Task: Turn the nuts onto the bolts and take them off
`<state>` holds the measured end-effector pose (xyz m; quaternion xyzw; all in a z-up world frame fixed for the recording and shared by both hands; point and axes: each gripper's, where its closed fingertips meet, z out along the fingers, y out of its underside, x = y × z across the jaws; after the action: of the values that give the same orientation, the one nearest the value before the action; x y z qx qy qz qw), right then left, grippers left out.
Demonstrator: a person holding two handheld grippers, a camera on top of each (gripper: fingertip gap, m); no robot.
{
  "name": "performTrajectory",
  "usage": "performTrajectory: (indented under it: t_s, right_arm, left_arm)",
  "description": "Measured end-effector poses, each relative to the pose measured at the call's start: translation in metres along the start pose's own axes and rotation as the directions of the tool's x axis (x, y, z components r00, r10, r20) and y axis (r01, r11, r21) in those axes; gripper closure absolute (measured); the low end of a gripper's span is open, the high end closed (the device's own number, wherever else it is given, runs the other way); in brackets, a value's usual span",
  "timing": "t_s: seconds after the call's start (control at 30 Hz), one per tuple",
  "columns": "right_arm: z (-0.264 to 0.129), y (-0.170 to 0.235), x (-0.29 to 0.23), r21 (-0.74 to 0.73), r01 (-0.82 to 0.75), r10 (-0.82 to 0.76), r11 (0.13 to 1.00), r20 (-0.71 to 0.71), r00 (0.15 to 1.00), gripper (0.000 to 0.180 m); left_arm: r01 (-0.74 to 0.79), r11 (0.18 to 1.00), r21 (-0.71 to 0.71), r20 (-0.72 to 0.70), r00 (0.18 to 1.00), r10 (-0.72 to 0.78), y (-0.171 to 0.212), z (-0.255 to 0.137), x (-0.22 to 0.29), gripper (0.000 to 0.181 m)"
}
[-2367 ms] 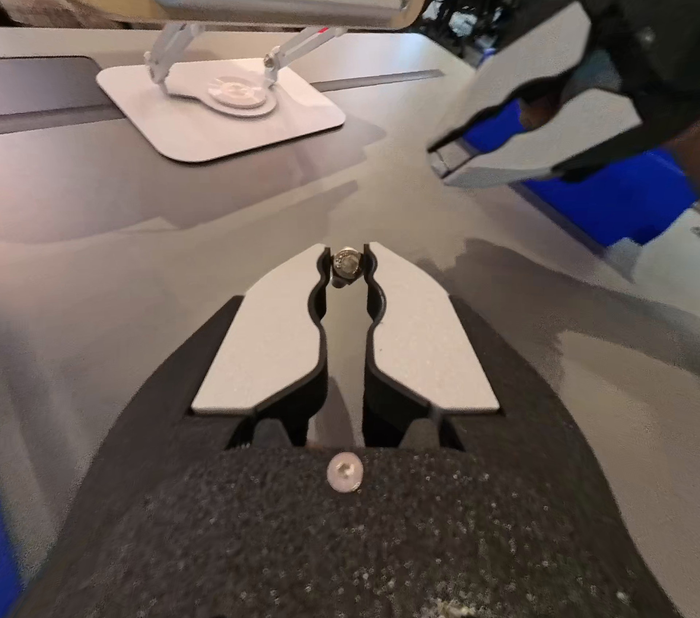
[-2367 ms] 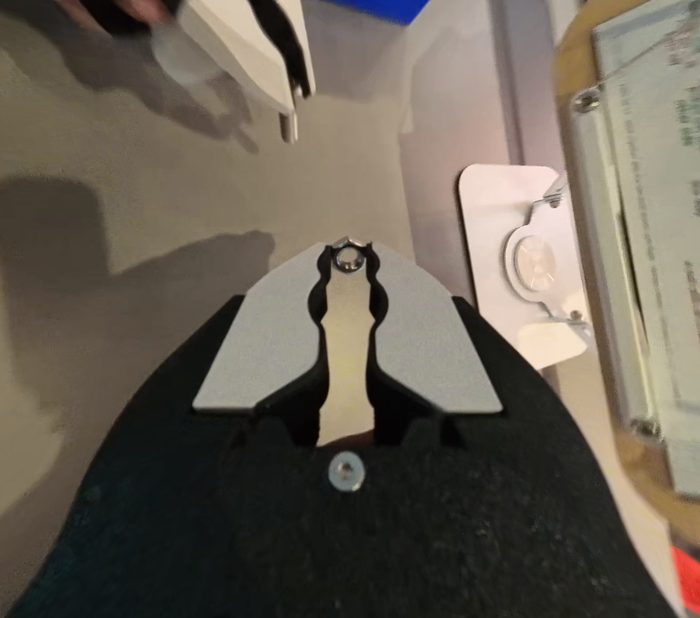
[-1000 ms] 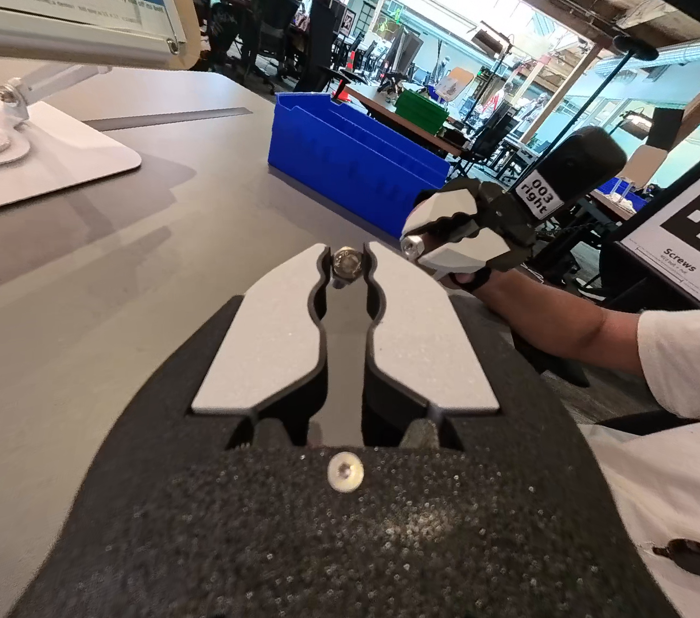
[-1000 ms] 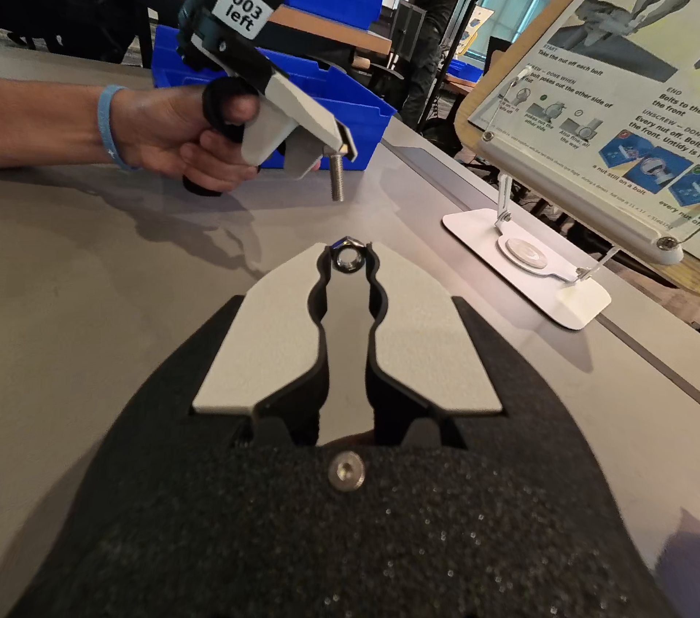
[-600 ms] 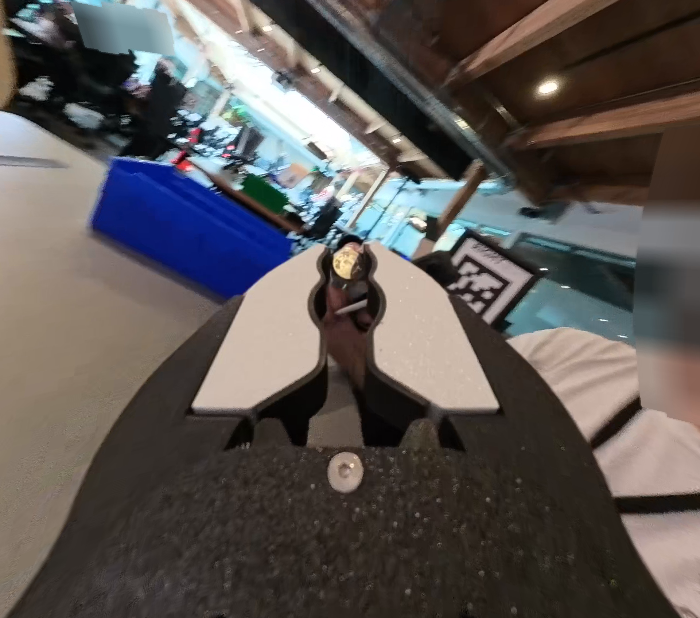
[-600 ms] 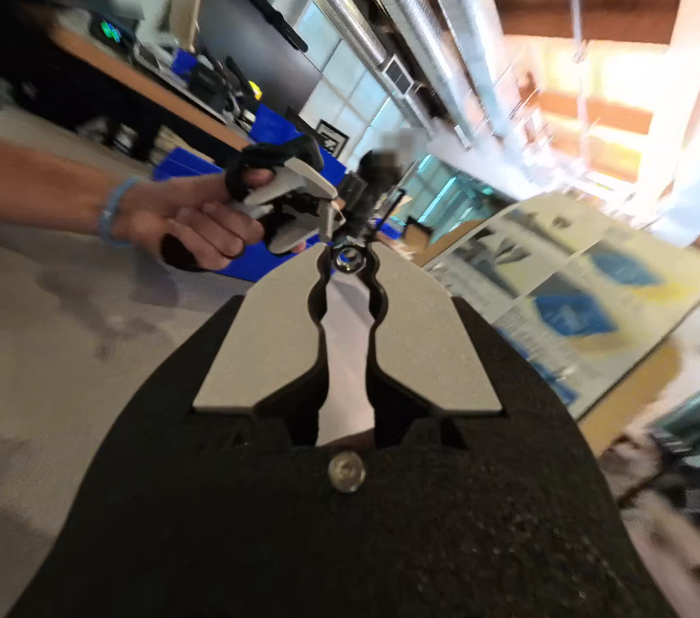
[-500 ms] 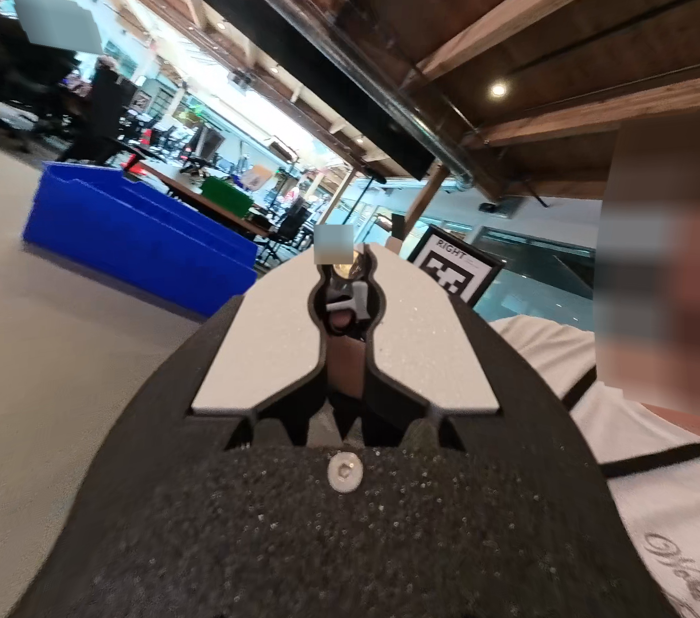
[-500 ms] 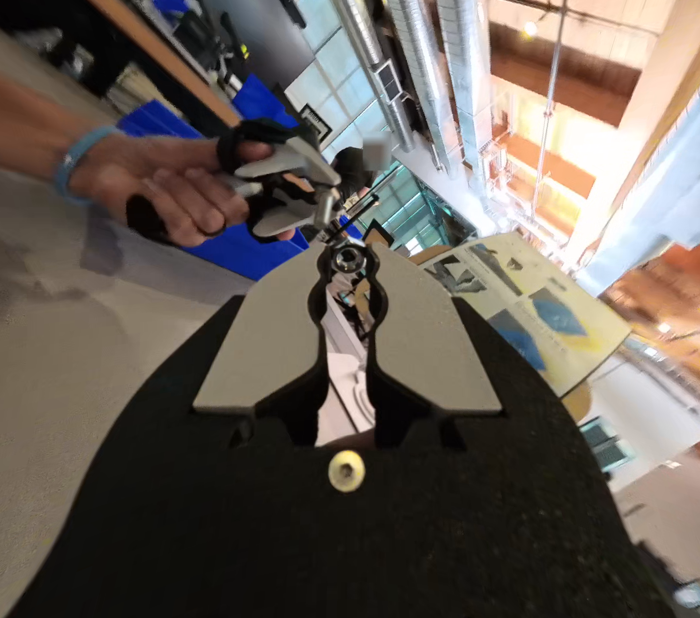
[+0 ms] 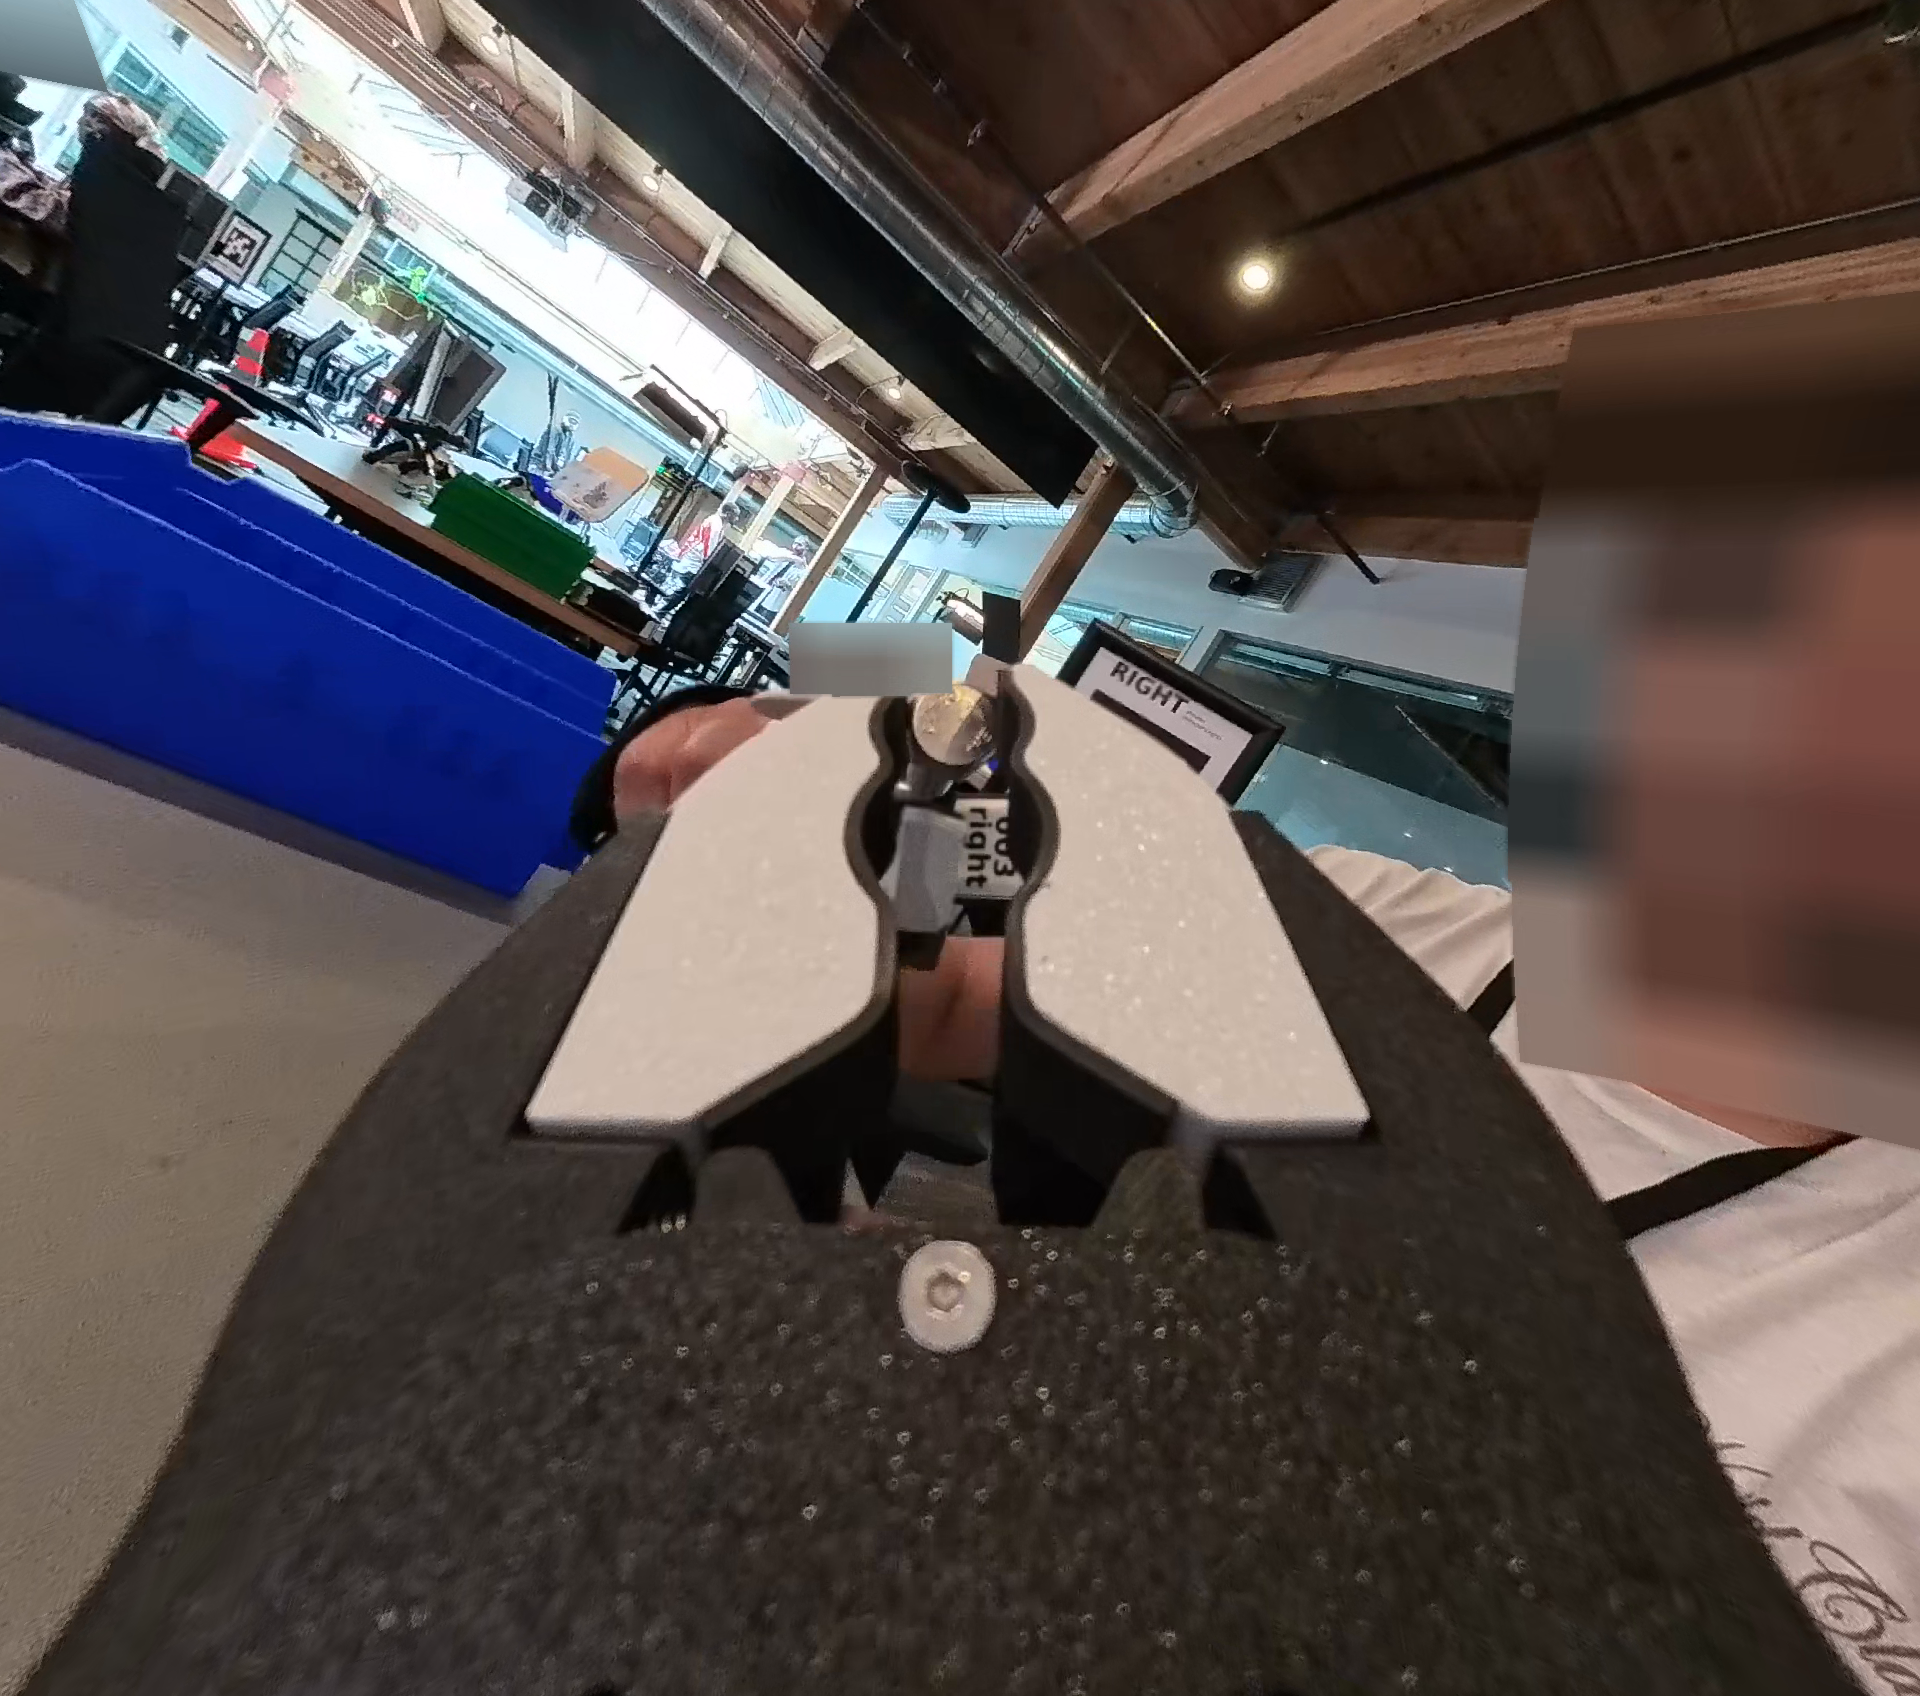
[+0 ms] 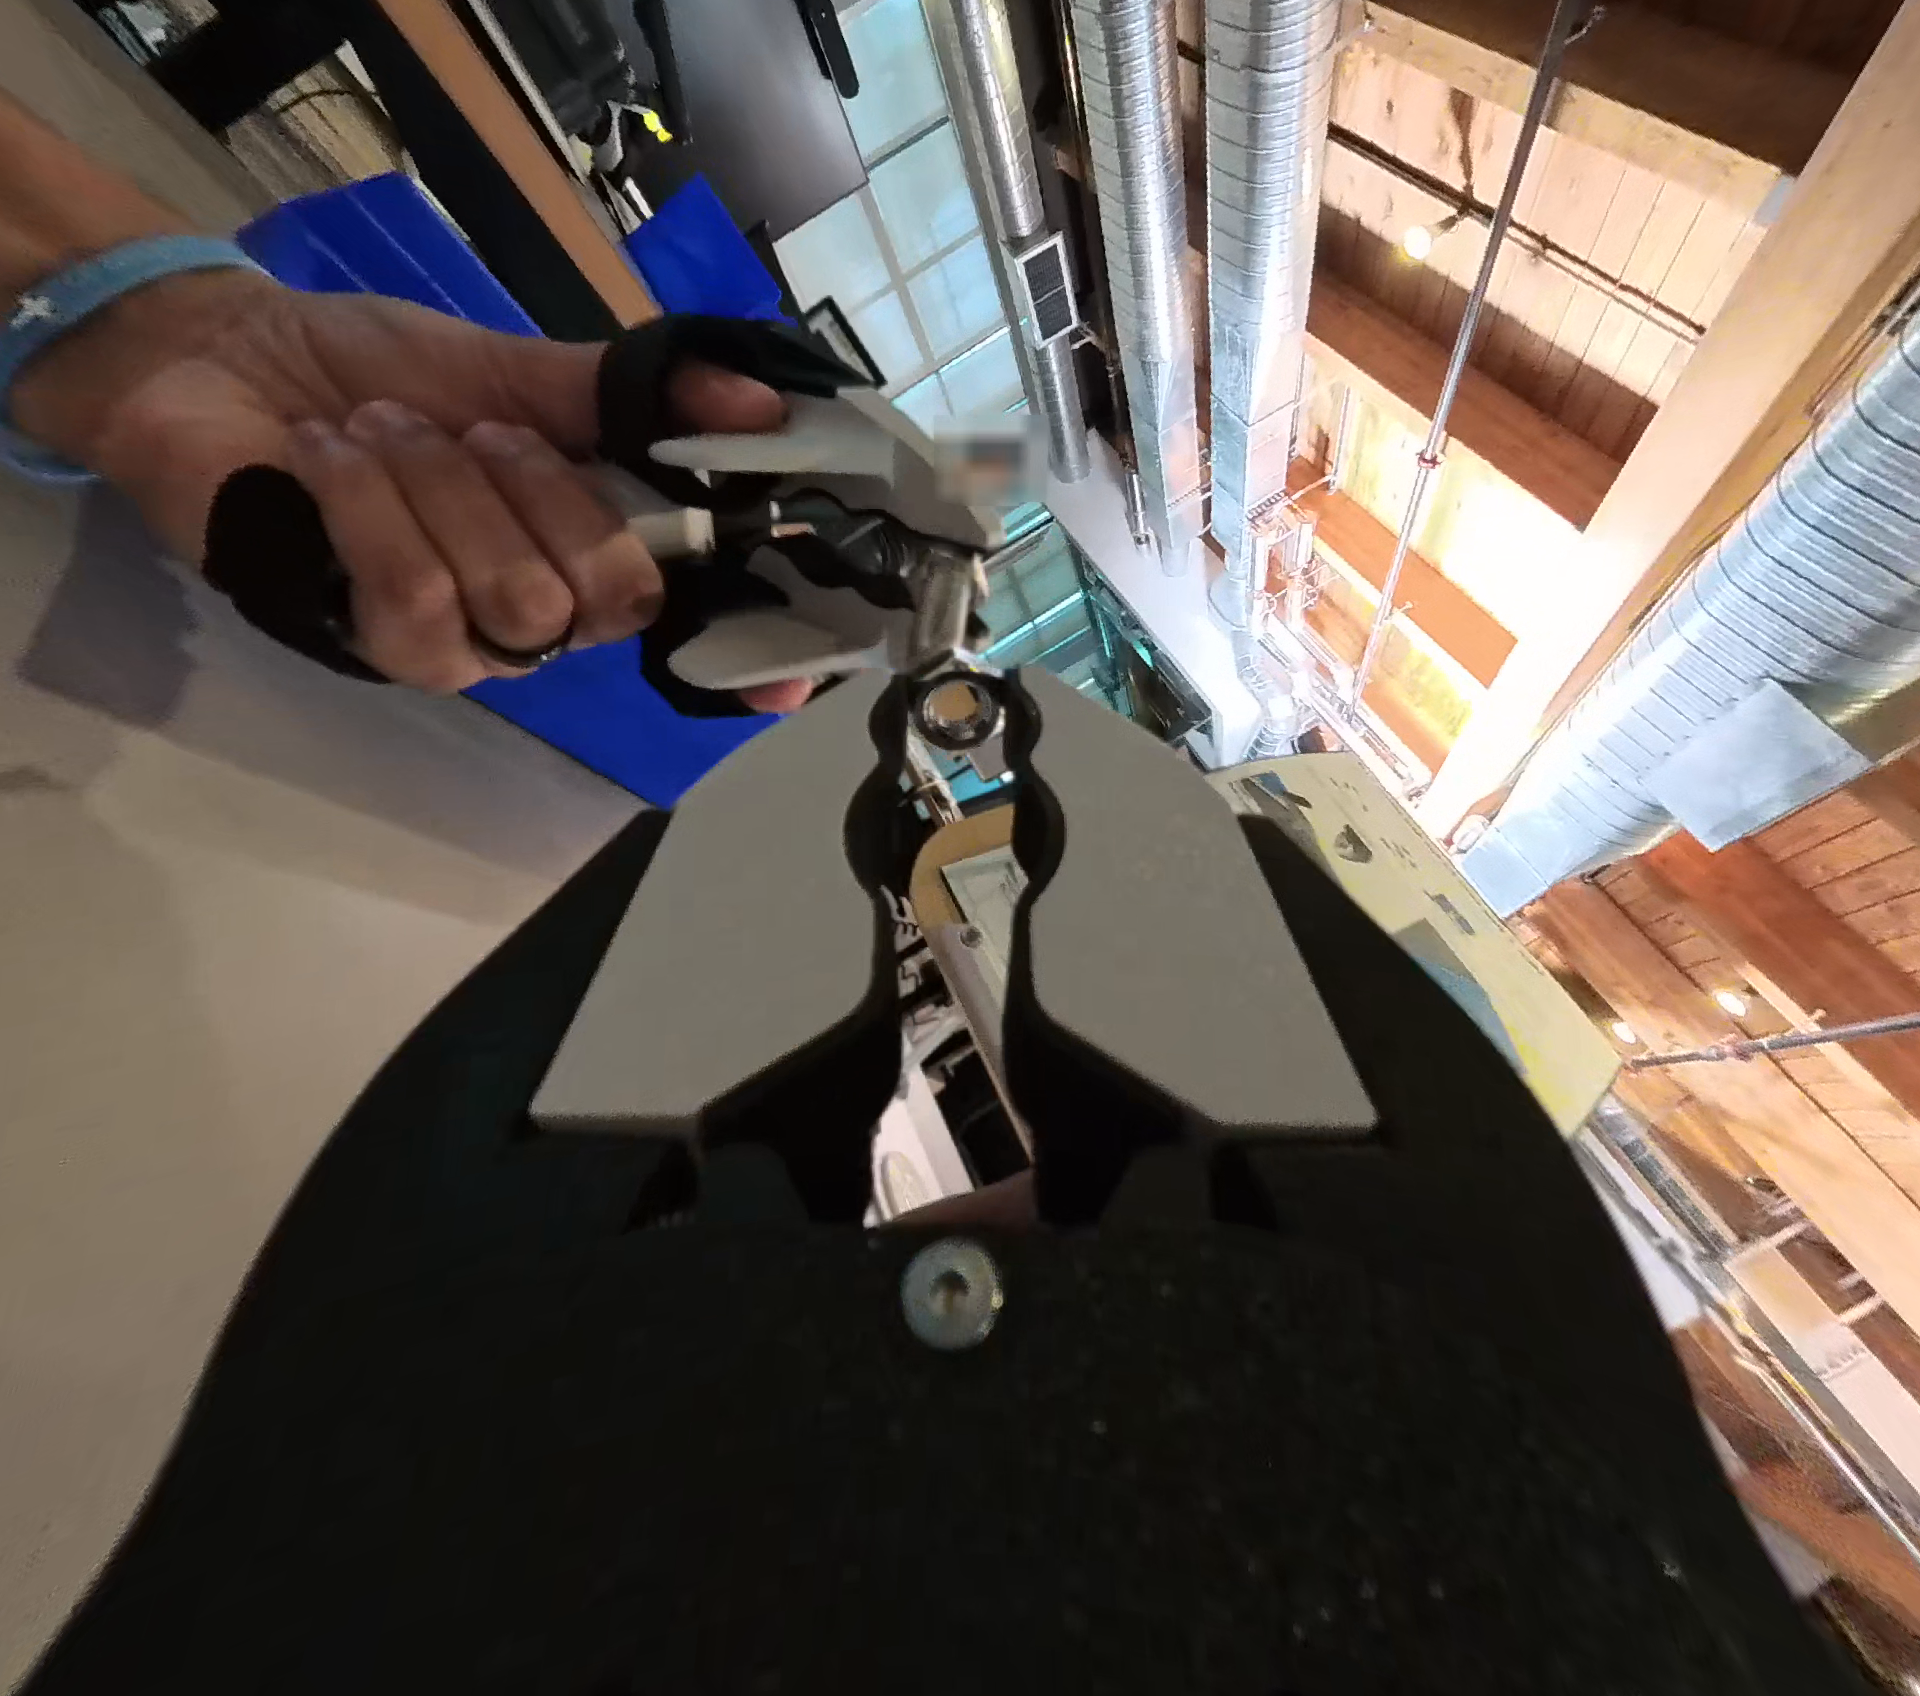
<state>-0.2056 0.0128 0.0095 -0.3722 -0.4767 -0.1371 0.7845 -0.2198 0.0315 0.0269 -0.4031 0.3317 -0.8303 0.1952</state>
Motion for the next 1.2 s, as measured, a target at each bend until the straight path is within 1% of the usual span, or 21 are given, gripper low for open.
performTrajectory:
  t_s: [0.1,0.17,0.23,0.27,0.33,0.37,0.4,0.47,0.53,0.6,0.7,0.83,1.1,1.2]
  right_arm:
    - [-0.001,-0.002,-0.003,-0.004,0.018,-0.018,1.0,-0.006,1.0,0.163]
    - [-0.007,0.0,-0.004,-0.013,-0.012,0.012,1.0,0.004,1.0,0.163]
    - [-0.016,0.009,-0.007,-0.063,-0.023,0.025,0.998,0.036,0.999,0.163]
    - [-0.021,0.018,-0.01,-0.106,-0.023,0.03,0.994,0.059,0.998,0.163]
    - [-0.034,0.033,-0.013,-0.175,-0.068,0.084,0.982,0.089,0.992,0.163]
    - [-0.04,0.041,-0.014,-0.203,-0.094,0.115,0.975,0.095,0.989,0.163]
    - [-0.045,0.049,-0.015,-0.235,-0.117,0.144,0.965,0.105,0.984,0.163]
    - [-0.052,0.071,-0.015,-0.313,-0.181,0.221,0.932,0.096,0.971,0.162]
    - [-0.055,0.085,-0.01,-0.331,-0.297,0.331,0.896,0.049,0.942,0.163]
    - [-0.055,0.1,-0.008,-0.376,-0.395,0.434,0.838,0.023,0.9,0.163]
    - [-0.058,0.111,-0.006,-0.391,-0.451,0.487,0.802,-0.009,0.874,0.163]
    - [-0.059,0.112,-0.007,-0.395,-0.449,0.484,0.801,-0.013,0.875,0.163]
    - [-0.054,0.107,-0.021,-0.411,-0.371,0.424,0.833,0.042,0.905,0.163]
    - [-0.055,0.108,-0.02,-0.412,-0.372,0.424,0.832,0.039,0.905,0.163]
  left_arm:
    - [-0.007,1.0,-0.014,0.011,1.0,0.007,0.003,0.002,-0.002,0.165]
    - [-0.026,0.999,-0.024,0.036,0.999,0.027,0.004,0.001,-0.004,0.165]
    - [-0.046,0.998,-0.035,0.093,0.994,0.049,0.004,-0.003,-0.013,0.165]
    - [-0.067,0.996,-0.065,0.154,0.985,0.076,0.007,-0.005,-0.023,0.165]
    - [-0.106,0.978,-0.183,0.318,0.934,0.16,0.019,-0.013,-0.051,0.165]
    - [-0.109,0.963,-0.245,0.373,0.906,0.198,0.026,-0.017,-0.063,0.165]
    - [-0.1,0.954,-0.283,0.411,0.886,0.215,0.033,-0.02,-0.073,0.165]
    - [-0.053,0.947,-0.316,0.468,0.86,0.204,0.044,-0.024,-0.09,0.165]
    - [-0.012,0.932,-0.362,0.536,0.815,0.219,0.054,-0.029,-0.109,0.164]
    - [0.004,0.906,-0.424,0.592,0.759,0.273,0.063,-0.037,-0.124,0.165]
    - [0.02,0.875,-0.484,0.604,0.731,0.317,0.074,-0.041,-0.132,0.165]
    - [0.019,0.825,-0.565,0.587,0.712,0.386,0.086,-0.046,-0.138,0.164]
    - [0.103,0.742,-0.662,0.564,0.72,0.404,0.113,-0.061,-0.145,0.164]
    - [0.119,0.733,-0.67,0.554,0.737,0.388,0.118,-0.062,-0.141,0.164]
